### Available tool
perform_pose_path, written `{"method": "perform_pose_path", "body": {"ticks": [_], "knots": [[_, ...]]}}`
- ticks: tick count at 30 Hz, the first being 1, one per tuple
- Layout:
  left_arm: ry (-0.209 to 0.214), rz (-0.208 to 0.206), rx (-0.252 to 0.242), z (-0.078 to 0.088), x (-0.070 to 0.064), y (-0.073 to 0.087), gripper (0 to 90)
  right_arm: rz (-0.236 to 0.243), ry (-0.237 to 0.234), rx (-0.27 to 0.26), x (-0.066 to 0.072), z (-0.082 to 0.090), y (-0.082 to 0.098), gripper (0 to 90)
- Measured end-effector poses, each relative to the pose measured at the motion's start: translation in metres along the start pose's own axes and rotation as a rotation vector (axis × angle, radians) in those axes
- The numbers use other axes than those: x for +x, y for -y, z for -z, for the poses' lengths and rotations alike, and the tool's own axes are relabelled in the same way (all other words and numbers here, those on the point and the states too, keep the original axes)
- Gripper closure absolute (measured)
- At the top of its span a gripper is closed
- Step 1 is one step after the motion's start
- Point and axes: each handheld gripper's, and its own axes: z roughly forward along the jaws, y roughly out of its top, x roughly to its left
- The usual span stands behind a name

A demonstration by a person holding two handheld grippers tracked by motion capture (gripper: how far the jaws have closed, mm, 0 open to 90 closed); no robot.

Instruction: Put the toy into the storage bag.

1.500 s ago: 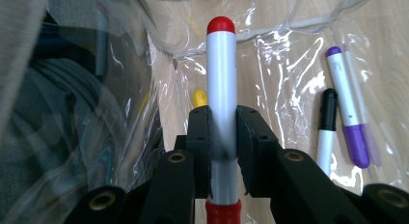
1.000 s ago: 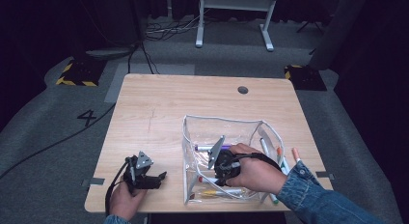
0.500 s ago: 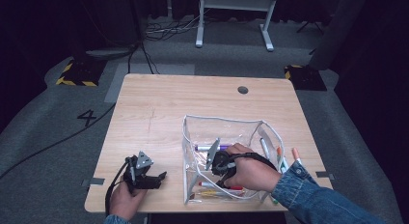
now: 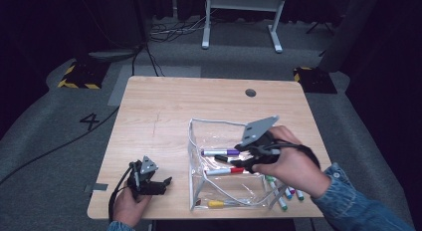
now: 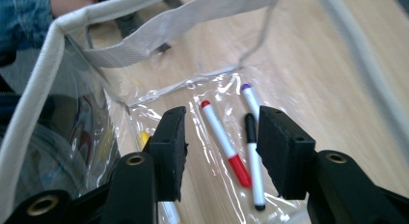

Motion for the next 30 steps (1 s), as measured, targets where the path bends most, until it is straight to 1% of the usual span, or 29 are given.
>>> {"method": "perform_pose_path", "body": {"ticks": [4,7,11,17,19,21,24,26,28,30], "knots": [[0.001,0.001,0.0,0.0,0.0,0.0,15.3,-0.071,0.051,-0.04,-0.013,0.033,0.019,54.7],[0.001,0.002,0.001,0.0,0.0,0.0,15.3,-0.13,0.078,-0.059,-0.022,0.05,0.037,54.7],[0.001,0.002,0.0,0.0,0.0,0.0,15.2,-0.211,0.111,-0.069,-0.033,0.064,0.066,54.7],[0.001,0.002,0.0,0.0,0.0,0.0,15.3,-0.347,0.166,-0.079,-0.049,0.079,0.112,56.1],[0.001,0.002,0.0,0.0,0.0,0.0,15.2,-0.387,0.191,-0.072,-0.054,0.079,0.129,56.3],[0.001,0.002,0.001,0.0,0.0,0.0,15.2,-0.431,0.201,-0.06,-0.06,0.076,0.147,56.3],[0.002,0.001,0.001,0.0,0.0,0.0,15.2,-0.505,0.204,-0.033,-0.068,0.065,0.174,56.6],[0.001,0.001,0.0,0.0,0.0,0.0,15.3,-0.533,0.208,-0.008,-0.072,0.056,0.19,56.6],[0.001,0.001,0.0,0.0,0.0,0.0,15.3,-0.572,0.215,0.012,-0.075,0.048,0.205,56.7],[0.001,0.001,0.0,0.0,0.0,0.0,15.3,-0.595,0.228,0.033,-0.079,0.039,0.219,56.8]]}}
